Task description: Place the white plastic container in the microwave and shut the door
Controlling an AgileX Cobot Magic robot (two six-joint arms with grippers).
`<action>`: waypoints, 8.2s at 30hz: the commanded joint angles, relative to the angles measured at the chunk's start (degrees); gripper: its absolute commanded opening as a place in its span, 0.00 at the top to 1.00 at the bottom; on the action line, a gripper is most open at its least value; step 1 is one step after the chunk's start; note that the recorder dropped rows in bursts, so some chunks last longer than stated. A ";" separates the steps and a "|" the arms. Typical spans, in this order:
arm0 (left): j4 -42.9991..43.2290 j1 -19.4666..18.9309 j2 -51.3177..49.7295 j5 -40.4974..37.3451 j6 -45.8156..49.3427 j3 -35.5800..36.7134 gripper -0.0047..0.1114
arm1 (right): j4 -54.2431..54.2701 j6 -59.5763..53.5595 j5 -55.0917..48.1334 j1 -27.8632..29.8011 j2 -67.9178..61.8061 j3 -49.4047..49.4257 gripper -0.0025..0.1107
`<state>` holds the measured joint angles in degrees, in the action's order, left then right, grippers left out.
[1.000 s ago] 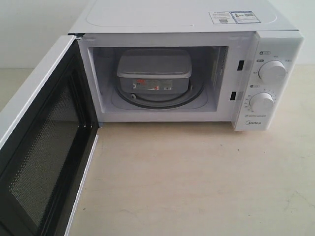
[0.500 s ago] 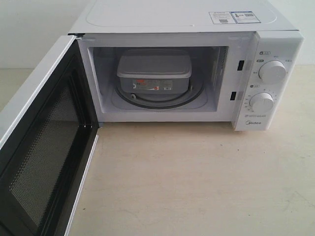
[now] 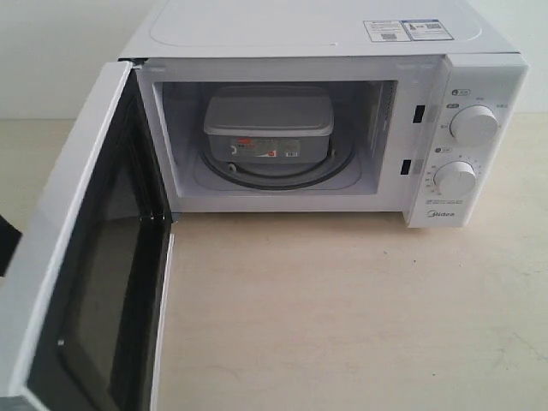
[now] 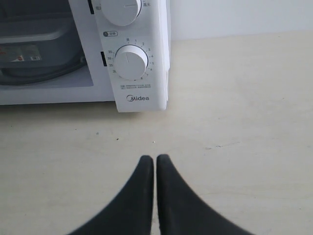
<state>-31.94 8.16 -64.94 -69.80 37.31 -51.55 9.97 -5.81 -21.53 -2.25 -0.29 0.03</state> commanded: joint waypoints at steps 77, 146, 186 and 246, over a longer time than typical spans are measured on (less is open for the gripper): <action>-33.00 13.21 -18.89 31.42 32.22 -9.00 0.92 | 40.79 6.51 9.16 0.41 0.29 -4.00 0.98; -1.44 13.09 -1.08 14.11 -2.20 -15.78 0.92 | 65.09 -47.72 39.80 -31.65 -76.19 -41.33 0.98; -1.66 13.09 -1.08 14.11 -2.66 -15.78 0.92 | 50.97 -28.64 49.88 -31.65 -83.84 -44.79 0.98; -16.22 13.09 34.12 39.44 -3.04 6.06 0.92 | 89.98 -80.99 34.03 -31.65 -4.96 -12.51 0.98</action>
<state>-47.32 21.06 -34.17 -33.32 34.62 -48.65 99.88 -86.73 13.07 -34.28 -5.62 -12.61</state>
